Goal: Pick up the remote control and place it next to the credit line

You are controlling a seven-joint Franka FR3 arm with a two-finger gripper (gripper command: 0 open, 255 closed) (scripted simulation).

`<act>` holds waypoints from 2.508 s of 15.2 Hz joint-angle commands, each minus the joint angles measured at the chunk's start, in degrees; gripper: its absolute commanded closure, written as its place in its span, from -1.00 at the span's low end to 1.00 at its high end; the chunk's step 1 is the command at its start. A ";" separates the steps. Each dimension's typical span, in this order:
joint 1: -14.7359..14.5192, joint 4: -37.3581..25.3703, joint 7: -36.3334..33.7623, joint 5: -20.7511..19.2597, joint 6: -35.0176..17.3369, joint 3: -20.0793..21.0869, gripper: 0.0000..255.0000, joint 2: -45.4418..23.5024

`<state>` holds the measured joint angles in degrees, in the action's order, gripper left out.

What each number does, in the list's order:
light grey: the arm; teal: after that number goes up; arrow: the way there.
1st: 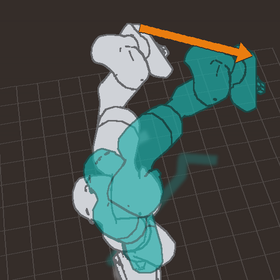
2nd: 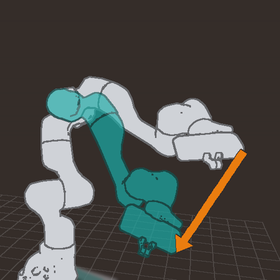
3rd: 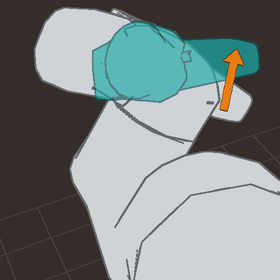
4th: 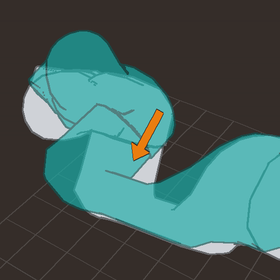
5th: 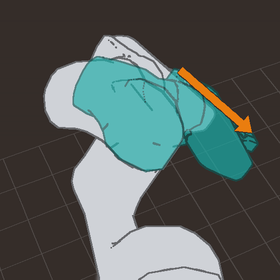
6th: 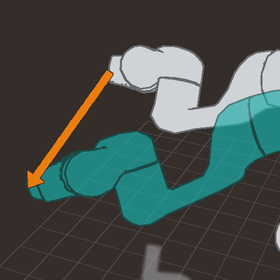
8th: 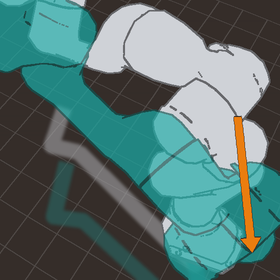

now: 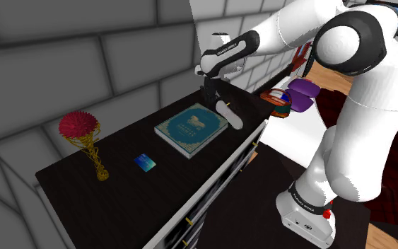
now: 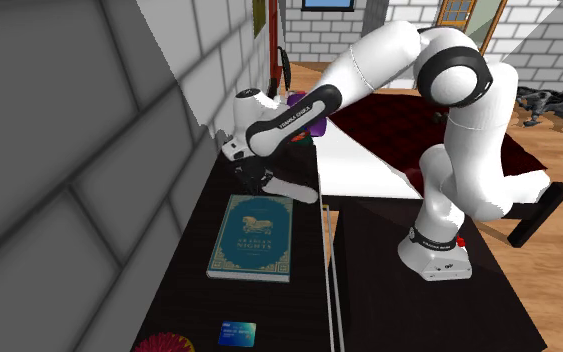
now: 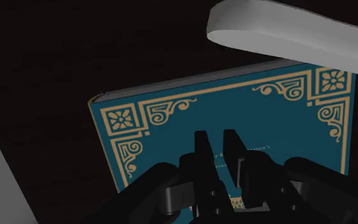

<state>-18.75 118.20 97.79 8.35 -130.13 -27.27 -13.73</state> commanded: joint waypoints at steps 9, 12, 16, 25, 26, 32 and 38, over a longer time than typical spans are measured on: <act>-5.37 7.29 -8.21 -14.07 3.41 -0.90 -1.00 5.51; -6.78 10.41 -10.46 -23.02 7.00 -1.85 -1.00 7.85; -7.87 14.36 -12.59 -34.28 12.80 -2.30 -1.00 11.24; -6.96 19.62 -13.74 -42.78 12.47 -3.44 -1.00 11.92; -6.74 20.02 -13.81 -43.01 11.65 -3.65 -1.00 11.57; -6.61 20.24 -13.85 -43.15 11.17 -3.77 -1.00 11.36; -6.61 20.24 -13.85 -43.15 11.17 -3.77 1.00 11.36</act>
<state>-25.36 138.44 83.94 -34.79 -118.95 -31.04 -2.38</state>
